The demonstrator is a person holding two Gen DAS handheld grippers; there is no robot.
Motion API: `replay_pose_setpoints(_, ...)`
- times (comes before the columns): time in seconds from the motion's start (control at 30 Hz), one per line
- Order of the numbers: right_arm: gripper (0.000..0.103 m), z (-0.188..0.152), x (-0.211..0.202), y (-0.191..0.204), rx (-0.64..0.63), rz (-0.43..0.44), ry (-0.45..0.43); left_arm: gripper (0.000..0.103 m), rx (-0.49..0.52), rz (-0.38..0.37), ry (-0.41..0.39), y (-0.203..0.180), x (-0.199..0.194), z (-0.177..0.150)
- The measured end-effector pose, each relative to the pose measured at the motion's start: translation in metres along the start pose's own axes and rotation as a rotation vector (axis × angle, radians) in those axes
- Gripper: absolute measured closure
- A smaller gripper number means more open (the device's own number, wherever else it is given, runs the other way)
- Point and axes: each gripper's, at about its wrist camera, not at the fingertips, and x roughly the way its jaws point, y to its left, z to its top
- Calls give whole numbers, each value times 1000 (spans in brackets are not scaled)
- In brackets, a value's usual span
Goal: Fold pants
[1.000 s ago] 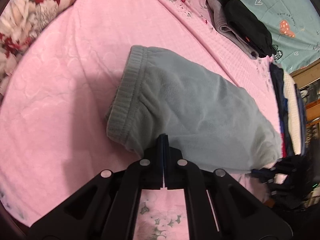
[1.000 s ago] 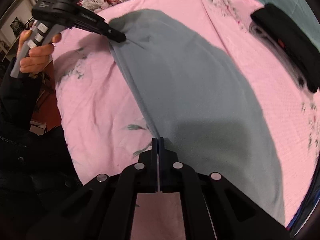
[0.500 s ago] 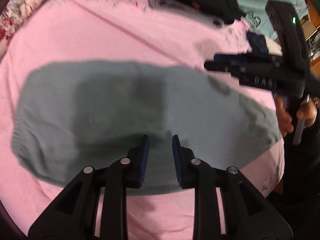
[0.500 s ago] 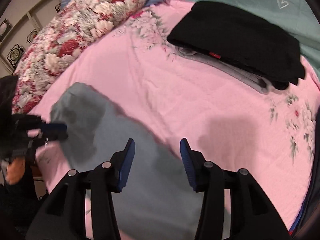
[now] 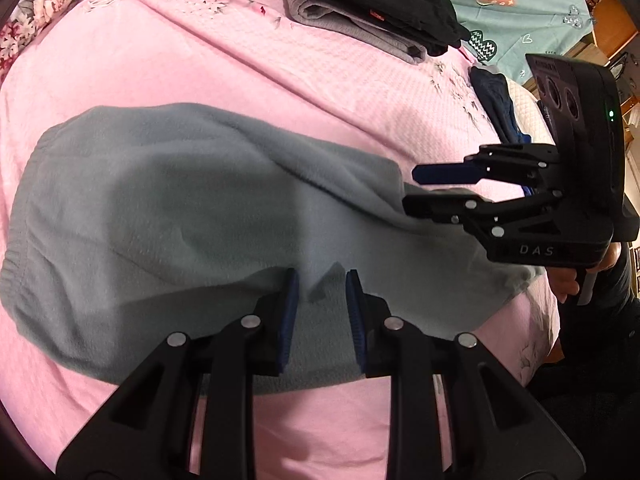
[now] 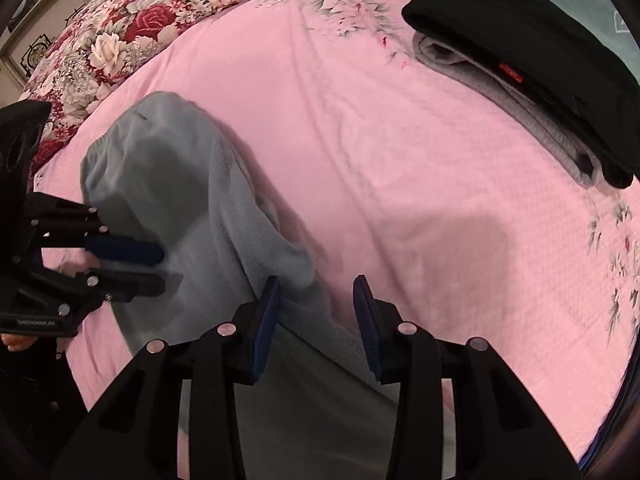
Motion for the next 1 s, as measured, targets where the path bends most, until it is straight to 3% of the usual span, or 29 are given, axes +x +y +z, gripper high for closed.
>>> replay_pose_setpoints(0.13, 65, -4, 2, -2, 12, 44, 12, 78, 9, -2, -10, -1, 2, 1)
replay_pose_setpoints(0.2, 75, -4, 4, 0, 15, 80, 14, 78, 12, -4, -15, -1, 1, 0)
replay_pose_setpoints(0.47, 75, 13, 14, 3, -15, 152, -30, 78, 14, 5, -21, -2, -1, -2)
replay_pose_setpoints(0.53, 80, 16, 17, -3, 1, 158, -38, 78, 15, 6, -21, -3, -1, -3)
replay_pose_setpoints(0.57, 91, 15, 15, -5, -1, 155, -43, 78, 15, 6, -21, -3, -1, -3)
replay_pose_setpoints(0.8, 95, 22, -30, -23, 57, 3, -199, 78, 3, 1, -24, -2, 0, -4)
replay_pose_setpoints(0.93, 95, 24, 1, -14, -1, -104, -157, 78, -4, -2, -18, -1, 1, -4)
replay_pose_setpoints(1.0, 92, 23, 28, -15, -9, -108, -113, 78, 3, 3, -14, -3, -1, -3)
